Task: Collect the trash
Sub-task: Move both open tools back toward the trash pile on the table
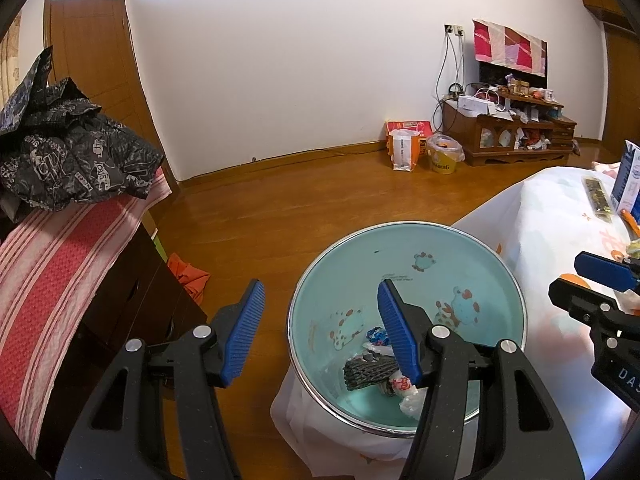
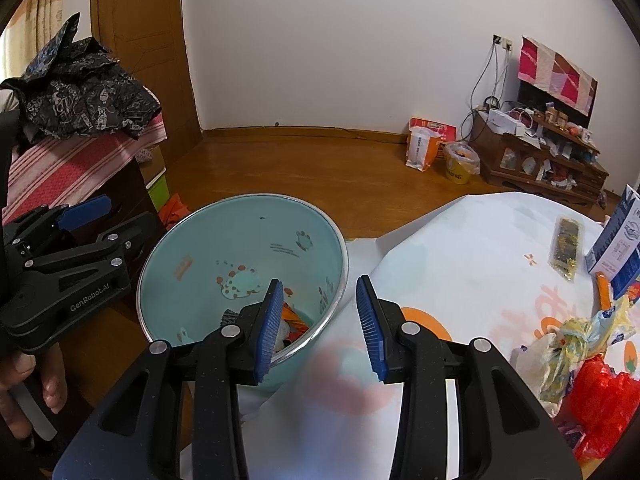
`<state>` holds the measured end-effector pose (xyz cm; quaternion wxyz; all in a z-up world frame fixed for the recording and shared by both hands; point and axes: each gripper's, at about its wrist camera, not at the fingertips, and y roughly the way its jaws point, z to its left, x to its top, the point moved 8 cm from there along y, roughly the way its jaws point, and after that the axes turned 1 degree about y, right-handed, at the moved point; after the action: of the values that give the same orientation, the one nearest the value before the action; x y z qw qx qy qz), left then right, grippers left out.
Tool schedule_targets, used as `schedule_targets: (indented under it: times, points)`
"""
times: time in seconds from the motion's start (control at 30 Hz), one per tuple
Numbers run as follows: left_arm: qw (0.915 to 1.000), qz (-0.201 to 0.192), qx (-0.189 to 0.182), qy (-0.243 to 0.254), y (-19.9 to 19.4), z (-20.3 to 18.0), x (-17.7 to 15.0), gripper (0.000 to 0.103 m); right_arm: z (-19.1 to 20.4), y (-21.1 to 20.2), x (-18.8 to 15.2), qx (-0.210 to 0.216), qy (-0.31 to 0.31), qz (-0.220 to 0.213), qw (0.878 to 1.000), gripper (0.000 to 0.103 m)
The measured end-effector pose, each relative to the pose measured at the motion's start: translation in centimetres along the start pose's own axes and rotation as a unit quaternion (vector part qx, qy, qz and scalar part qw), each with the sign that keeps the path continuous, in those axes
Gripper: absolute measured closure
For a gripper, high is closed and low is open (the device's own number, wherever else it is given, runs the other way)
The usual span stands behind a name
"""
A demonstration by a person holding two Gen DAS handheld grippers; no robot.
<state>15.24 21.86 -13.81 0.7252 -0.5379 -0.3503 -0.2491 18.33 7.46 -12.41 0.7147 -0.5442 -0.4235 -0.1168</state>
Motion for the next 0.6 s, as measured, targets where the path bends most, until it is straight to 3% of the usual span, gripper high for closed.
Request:
schedule_targets:
  times: [0.3,0.37,0.6]
  points:
    - [0.9999,0.001,-0.012,0.008,-0.4,-1.2,-0.1,0.043,-0.8,-1.2,-0.1,-0.01,0.006,-0.005,1.0,0.064]
    - [0.9997,0.001,-0.019,0.013,-0.6,-2.0,-0.1,0.038,-1.2,-1.9,-0.2,-0.012,0.012,-0.008,1.0,0.064]
    - [0.997,-0.007,-0.066,0.04,-2.8,-7.0,-0.1,0.038,-3.7,-6.9,-0.4,-0.032,0.024,-0.037,0.999,0.064]
